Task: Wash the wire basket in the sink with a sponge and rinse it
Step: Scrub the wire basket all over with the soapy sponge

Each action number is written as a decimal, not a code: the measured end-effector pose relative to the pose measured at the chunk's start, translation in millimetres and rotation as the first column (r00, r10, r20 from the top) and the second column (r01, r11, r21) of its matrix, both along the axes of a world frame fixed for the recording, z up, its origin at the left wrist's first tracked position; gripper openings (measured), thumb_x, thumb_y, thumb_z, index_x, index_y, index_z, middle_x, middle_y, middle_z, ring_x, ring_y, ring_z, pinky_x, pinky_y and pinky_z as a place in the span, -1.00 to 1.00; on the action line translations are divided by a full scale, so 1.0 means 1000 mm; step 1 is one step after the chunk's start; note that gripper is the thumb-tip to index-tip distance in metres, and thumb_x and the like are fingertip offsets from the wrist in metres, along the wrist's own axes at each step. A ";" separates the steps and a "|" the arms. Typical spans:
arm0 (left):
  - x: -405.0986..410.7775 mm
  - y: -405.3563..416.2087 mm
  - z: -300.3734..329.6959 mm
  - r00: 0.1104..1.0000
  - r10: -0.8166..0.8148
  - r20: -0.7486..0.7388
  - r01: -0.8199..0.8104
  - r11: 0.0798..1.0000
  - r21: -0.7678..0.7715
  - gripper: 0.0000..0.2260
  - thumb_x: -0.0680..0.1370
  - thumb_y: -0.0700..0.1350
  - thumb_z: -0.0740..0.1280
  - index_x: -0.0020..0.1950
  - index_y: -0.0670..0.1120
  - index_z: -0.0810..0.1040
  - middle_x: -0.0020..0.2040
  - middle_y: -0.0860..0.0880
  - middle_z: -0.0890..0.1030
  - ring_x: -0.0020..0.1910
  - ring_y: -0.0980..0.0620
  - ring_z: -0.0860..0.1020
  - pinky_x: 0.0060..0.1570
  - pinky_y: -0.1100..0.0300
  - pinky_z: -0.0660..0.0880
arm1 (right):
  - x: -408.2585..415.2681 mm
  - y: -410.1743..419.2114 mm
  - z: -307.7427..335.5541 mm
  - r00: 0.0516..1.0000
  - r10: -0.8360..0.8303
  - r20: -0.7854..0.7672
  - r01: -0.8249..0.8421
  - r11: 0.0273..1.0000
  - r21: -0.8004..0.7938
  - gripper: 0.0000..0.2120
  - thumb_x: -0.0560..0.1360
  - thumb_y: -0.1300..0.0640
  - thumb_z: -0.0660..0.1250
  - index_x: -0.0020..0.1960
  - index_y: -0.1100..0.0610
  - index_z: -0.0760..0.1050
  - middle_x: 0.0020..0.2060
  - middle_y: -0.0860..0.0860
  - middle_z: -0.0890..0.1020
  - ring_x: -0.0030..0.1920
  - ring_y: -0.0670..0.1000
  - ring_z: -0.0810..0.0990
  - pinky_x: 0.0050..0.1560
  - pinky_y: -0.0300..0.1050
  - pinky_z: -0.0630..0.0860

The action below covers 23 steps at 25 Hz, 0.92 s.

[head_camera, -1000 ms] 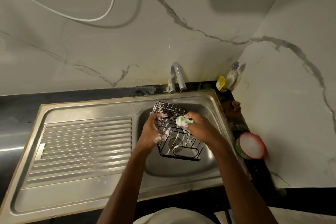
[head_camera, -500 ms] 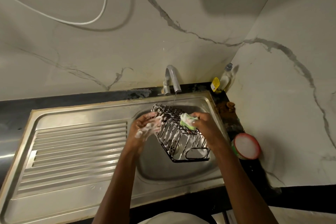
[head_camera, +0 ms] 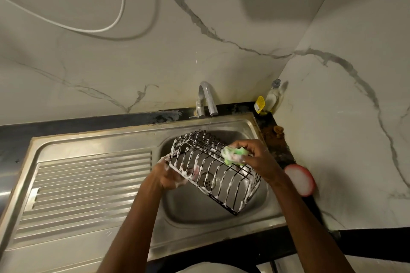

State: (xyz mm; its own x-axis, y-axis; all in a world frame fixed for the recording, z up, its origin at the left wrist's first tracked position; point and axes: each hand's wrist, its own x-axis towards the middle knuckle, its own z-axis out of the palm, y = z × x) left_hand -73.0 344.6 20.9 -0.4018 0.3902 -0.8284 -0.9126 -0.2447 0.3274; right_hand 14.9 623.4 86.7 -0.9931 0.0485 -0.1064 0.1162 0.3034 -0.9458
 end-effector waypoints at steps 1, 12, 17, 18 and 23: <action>-0.002 0.001 0.001 1.000 -0.015 -0.015 0.015 1.000 0.013 -0.73 0.59 -0.08 0.24 -0.01 -0.20 0.70 -0.11 -0.20 0.74 -0.15 -0.20 0.72 -0.13 -0.04 0.71 | 0.000 0.005 -0.004 1.000 0.021 0.006 -0.021 0.999 0.029 -0.70 0.35 0.27 0.40 0.08 0.20 0.65 0.02 0.09 0.70 0.02 0.08 0.67 -0.06 -0.07 0.63; 0.009 0.014 -0.006 0.997 0.039 -0.068 -0.052 0.978 -0.201 -0.77 0.74 -0.08 0.11 -0.10 -0.03 0.42 -0.49 0.07 0.62 -0.58 0.12 0.58 -0.58 0.31 0.50 | 0.006 0.047 -0.012 0.962 0.229 0.150 -0.262 0.929 0.263 -0.66 0.35 0.13 0.40 0.12 0.00 0.65 0.12 -0.02 0.65 0.02 0.01 0.67 -0.01 0.09 0.66; -0.004 0.012 0.013 0.996 0.090 0.008 -0.090 0.995 -0.045 -0.73 0.45 -0.03 0.38 0.00 -0.21 0.64 -0.18 -0.11 0.71 -0.34 -0.07 0.67 -0.28 0.22 0.60 | 0.005 0.047 -0.013 0.934 0.269 0.236 -0.331 0.898 0.290 -0.64 0.36 0.08 0.45 0.15 -0.09 0.64 0.12 -0.03 0.66 0.06 -0.03 0.67 0.04 0.00 0.65; -0.009 0.008 0.015 0.999 0.049 0.005 -0.049 0.999 -0.012 -0.62 0.40 0.02 0.44 0.04 -0.25 0.68 -0.12 -0.12 0.69 -0.31 -0.07 0.65 -0.27 0.23 0.58 | 0.004 0.046 -0.013 0.930 0.276 0.241 -0.344 0.884 0.316 -0.66 0.36 0.06 0.46 0.14 -0.09 0.64 0.09 -0.05 0.66 0.04 -0.06 0.66 0.05 0.01 0.65; -0.015 0.015 0.028 0.997 -0.062 -0.053 0.061 0.998 -0.028 -0.53 0.45 0.22 0.51 -0.25 -0.23 0.77 -0.32 -0.05 0.61 -0.57 0.03 0.48 -0.55 0.27 0.45 | 0.004 0.047 -0.022 0.910 0.302 0.285 -0.398 0.831 0.390 -0.70 0.36 -0.07 0.47 0.08 -0.13 0.65 0.05 -0.09 0.65 0.03 -0.12 0.63 0.25 0.05 0.55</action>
